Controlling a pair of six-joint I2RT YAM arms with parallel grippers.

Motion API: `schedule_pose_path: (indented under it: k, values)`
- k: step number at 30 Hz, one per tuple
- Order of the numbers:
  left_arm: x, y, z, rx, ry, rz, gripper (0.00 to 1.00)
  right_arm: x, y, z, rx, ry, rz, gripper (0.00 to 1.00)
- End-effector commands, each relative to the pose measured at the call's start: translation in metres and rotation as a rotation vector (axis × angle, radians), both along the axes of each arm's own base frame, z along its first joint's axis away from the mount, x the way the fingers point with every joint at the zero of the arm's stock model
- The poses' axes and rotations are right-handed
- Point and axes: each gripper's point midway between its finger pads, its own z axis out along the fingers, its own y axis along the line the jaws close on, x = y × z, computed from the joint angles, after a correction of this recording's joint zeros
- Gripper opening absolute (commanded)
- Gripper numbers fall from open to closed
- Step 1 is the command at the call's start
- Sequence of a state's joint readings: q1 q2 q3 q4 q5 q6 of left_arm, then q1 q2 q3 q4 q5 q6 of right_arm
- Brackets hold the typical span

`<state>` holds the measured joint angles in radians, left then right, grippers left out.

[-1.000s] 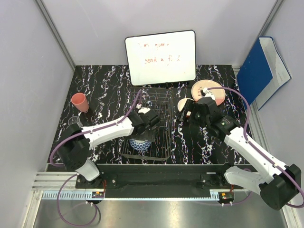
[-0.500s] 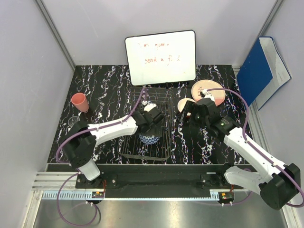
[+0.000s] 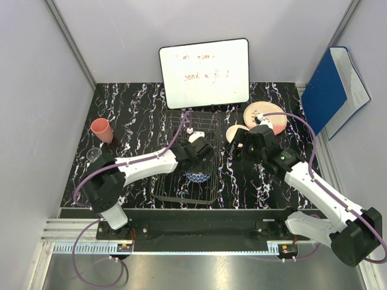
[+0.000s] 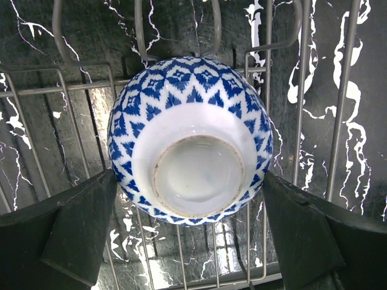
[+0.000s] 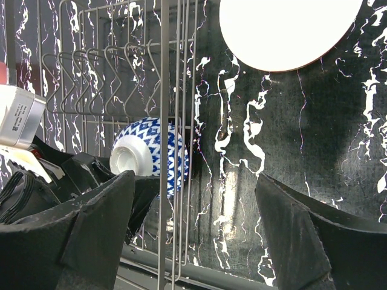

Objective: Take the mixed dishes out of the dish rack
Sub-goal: Adjust the bowl in the dish rack.

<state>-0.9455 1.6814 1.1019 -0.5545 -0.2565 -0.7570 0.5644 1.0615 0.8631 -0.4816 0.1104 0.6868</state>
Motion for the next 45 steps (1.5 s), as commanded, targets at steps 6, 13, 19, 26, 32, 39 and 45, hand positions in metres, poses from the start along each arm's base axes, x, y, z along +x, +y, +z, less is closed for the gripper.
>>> schedule_pose_path:
  k: [6,13,19,26,32,39,45]
  values:
    - [-0.068,0.046,-0.063,0.168,0.287,-0.019,0.24,0.004,0.009,0.011,0.029,-0.037,0.019,0.87]
    - [-0.061,0.046,-0.041,0.152,0.229,-0.013,0.00,0.005,0.009,0.013,0.029,-0.040,0.020,0.87]
    - [-0.051,0.042,-0.010,0.117,0.157,-0.023,0.00,0.005,0.008,0.012,0.025,-0.039,0.017,0.87]
    - [-0.042,0.034,0.026,0.060,0.094,-0.040,0.00,0.006,0.008,0.015,0.029,-0.045,0.012,0.87]
    - [-0.037,0.030,0.047,0.019,0.048,-0.047,0.00,0.005,0.008,0.011,0.027,-0.038,0.011,0.87]
    - [-0.031,0.026,0.061,-0.005,0.010,-0.058,0.00,0.005,0.007,0.010,0.027,-0.036,0.011,0.87]
    - [-0.029,0.022,0.058,0.009,0.016,-0.072,0.17,0.005,0.008,0.008,0.029,-0.033,0.011,0.87]
